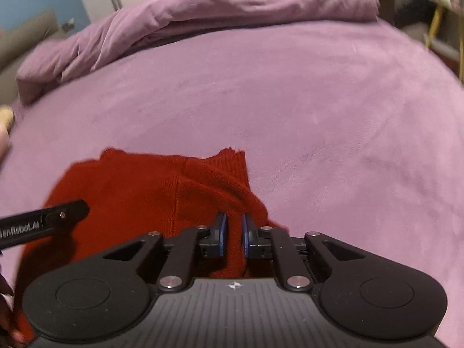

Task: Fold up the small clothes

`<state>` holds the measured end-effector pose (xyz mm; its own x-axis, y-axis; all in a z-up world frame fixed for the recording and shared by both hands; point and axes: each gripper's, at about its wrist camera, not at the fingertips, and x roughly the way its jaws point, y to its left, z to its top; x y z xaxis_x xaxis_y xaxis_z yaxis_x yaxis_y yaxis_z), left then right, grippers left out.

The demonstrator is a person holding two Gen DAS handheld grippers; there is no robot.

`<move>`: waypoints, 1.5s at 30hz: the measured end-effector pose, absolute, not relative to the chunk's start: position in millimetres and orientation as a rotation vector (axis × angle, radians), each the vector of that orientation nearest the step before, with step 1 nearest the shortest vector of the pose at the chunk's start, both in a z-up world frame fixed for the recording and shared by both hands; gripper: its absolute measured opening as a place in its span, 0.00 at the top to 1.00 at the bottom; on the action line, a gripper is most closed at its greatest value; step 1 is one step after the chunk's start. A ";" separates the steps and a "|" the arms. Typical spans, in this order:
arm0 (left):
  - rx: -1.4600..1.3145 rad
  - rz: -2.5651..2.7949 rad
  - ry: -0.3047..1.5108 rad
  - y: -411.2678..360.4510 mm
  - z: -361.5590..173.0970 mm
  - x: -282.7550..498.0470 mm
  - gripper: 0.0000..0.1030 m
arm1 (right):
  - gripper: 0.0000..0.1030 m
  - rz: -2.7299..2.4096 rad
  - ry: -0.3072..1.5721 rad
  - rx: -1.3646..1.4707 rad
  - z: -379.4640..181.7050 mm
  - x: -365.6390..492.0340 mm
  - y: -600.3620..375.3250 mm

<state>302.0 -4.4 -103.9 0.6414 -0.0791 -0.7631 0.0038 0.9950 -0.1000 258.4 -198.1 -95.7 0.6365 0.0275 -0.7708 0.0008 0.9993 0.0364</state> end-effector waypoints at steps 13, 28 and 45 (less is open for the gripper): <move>-0.089 -0.087 0.875 15.5 -67.6 195.4 0.26 | 0.87 0.167 0.726 -0.050 -54.5 119.0 -169.4; 0.015 -0.073 0.882 0.7 -74.9 183.0 0.25 | 0.79 0.104 0.809 -0.155 -78.0 131.6 -161.1; 0.098 -0.038 1.030 15.8 -82.7 134.2 0.28 | 0.61 0.121 0.893 0.077 -59.9 93.4 -177.1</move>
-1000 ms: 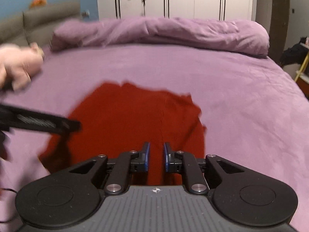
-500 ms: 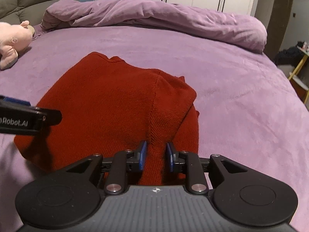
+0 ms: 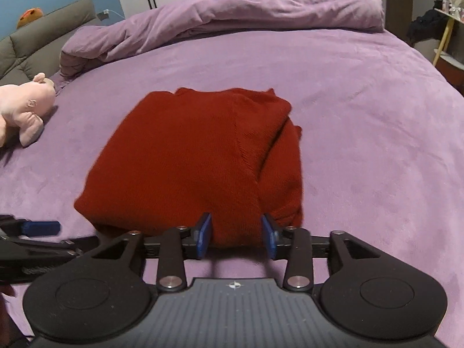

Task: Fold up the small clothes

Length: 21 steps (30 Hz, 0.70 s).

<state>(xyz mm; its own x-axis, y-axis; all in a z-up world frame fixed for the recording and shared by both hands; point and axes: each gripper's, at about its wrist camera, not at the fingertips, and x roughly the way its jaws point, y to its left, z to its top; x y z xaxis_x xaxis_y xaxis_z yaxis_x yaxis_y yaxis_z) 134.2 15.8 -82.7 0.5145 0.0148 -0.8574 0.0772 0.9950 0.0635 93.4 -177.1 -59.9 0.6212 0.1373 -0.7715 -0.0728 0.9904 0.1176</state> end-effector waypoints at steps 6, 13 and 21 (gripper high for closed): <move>0.110 -0.004 1.028 11.4 -85.4 145.9 0.28 | 0.62 0.083 0.903 0.020 -69.8 97.4 -173.9; 0.087 0.008 1.016 14.3 -85.3 151.8 0.27 | 0.61 0.024 0.893 0.000 -74.1 102.2 -176.2; 0.095 0.014 1.032 18.4 -85.1 148.7 0.22 | 0.46 0.022 0.925 0.050 -76.1 104.0 -184.6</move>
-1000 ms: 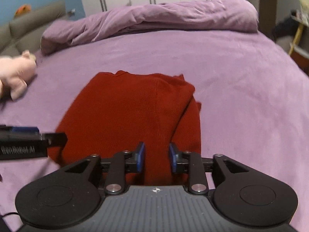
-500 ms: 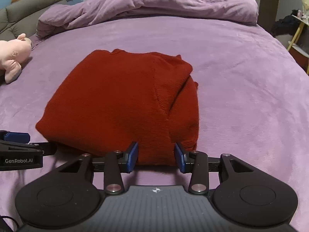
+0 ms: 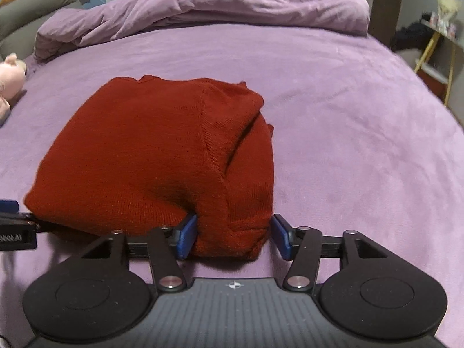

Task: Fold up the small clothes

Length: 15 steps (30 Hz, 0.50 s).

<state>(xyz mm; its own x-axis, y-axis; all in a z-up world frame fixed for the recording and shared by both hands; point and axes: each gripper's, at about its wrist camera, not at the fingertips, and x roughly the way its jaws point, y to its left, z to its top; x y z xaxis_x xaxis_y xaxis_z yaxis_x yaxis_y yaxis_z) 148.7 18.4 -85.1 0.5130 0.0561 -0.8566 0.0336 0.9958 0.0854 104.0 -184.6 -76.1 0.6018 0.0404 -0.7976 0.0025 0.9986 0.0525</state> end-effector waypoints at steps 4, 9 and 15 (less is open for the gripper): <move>0.115 0.036 1.027 22.6 -78.8 135.4 0.18 | 0.28 0.039 1.019 0.086 -65.2 89.1 -184.1; 0.047 0.049 1.047 30.0 -67.3 126.2 0.12 | 0.15 0.050 1.065 0.099 -49.9 78.4 -166.6; 0.029 0.031 1.040 34.2 -51.2 121.6 0.11 | 0.08 0.027 1.180 -0.056 -42.1 87.7 -130.9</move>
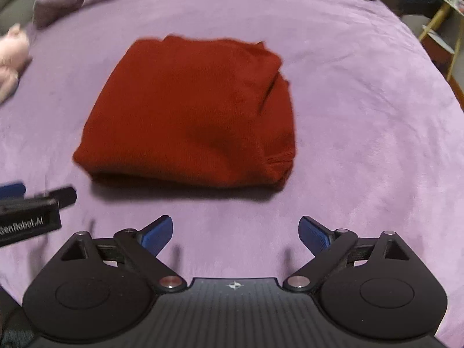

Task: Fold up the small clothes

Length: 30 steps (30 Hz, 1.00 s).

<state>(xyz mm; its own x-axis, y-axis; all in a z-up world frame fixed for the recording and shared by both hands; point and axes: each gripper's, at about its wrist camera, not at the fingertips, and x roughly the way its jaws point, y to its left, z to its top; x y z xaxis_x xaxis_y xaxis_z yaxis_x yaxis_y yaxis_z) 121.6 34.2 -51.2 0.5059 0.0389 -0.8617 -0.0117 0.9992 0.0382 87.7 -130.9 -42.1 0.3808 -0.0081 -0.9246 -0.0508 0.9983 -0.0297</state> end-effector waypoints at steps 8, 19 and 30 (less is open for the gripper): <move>0.114 0.033 1.048 25.4 -46.6 118.0 0.12 | 0.08 -0.022 1.153 -0.070 -33.5 84.1 -120.2; 0.077 0.022 1.089 27.6 -47.3 120.7 0.12 | 0.08 -0.047 1.140 -0.041 -27.6 83.6 -125.4; 0.106 0.010 1.099 21.0 -48.2 120.1 0.13 | 0.08 -0.054 1.144 -0.018 -25.3 82.0 -127.5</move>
